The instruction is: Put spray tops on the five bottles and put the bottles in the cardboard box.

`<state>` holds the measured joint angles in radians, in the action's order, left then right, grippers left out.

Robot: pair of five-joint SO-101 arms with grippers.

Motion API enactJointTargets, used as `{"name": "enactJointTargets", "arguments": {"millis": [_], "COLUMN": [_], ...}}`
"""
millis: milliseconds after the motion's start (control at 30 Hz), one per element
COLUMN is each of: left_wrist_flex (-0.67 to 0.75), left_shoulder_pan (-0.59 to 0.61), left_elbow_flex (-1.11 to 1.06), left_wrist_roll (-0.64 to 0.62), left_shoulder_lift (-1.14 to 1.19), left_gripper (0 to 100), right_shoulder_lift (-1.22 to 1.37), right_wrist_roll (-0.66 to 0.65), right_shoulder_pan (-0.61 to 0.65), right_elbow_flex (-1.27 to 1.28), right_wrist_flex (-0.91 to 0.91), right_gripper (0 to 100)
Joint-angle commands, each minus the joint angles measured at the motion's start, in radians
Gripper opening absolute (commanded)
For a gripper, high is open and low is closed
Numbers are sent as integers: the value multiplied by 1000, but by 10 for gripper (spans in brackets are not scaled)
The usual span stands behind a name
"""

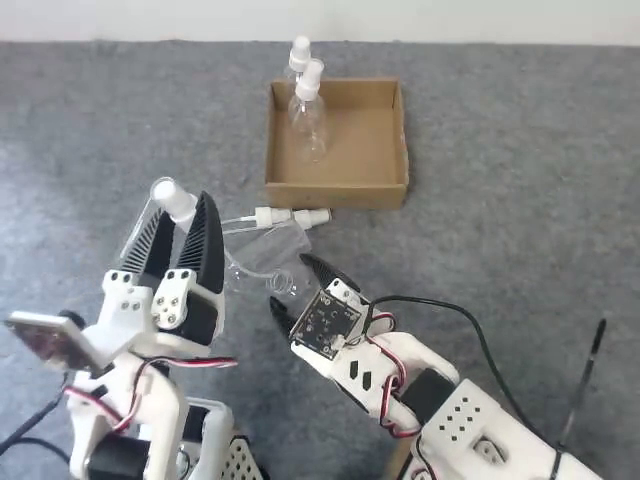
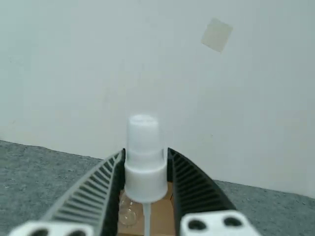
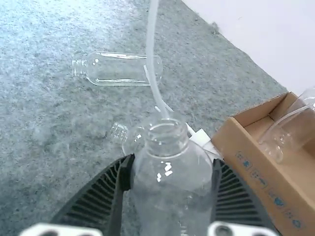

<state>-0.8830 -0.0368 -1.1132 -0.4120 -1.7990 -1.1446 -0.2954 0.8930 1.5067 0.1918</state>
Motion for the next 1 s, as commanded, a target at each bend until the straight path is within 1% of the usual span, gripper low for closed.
{"name": "enactJointTargets", "arguments": {"millis": [0, 200, 267, 367, 433, 500, 633, 800, 967], "left_wrist_flex": [-11, -3, -3, -3, 14, 28, 28, 26, 31], "left_shoulder_pan": [-5, -9, -43, -109, -129, -126, -126, -126, -129], "left_elbow_flex": [8, -15, -25, -44, -61, -79, -87, -90, -116], "left_wrist_roll": [15, 15, 20, 66, 78, 80, 80, 81, 166], "left_shoulder_lift": [-2, -2, -2, -2, -2, -2, -3, -3, -5], "left_gripper": [13, 13, 13, 13, 13, 13, 13, 14, 15], "right_shoulder_lift": [-31, -31, -31, -31, -31, -31, -31, -31, -31], "right_wrist_roll": [-15, -15, -14, -14, -14, -8, 71, 89, 89], "right_shoulder_pan": [10, 12, 12, 13, 13, 13, 8, 8, 7], "right_elbow_flex": [-28, -29, -29, -29, -23, -21, -28, -28, -28], "right_wrist_flex": [-28, -30, -30, -33, -59, -67, -71, -71, -71], "right_gripper": [158, 158, 158, 158, 158, 158, 158, 158, 158]}}
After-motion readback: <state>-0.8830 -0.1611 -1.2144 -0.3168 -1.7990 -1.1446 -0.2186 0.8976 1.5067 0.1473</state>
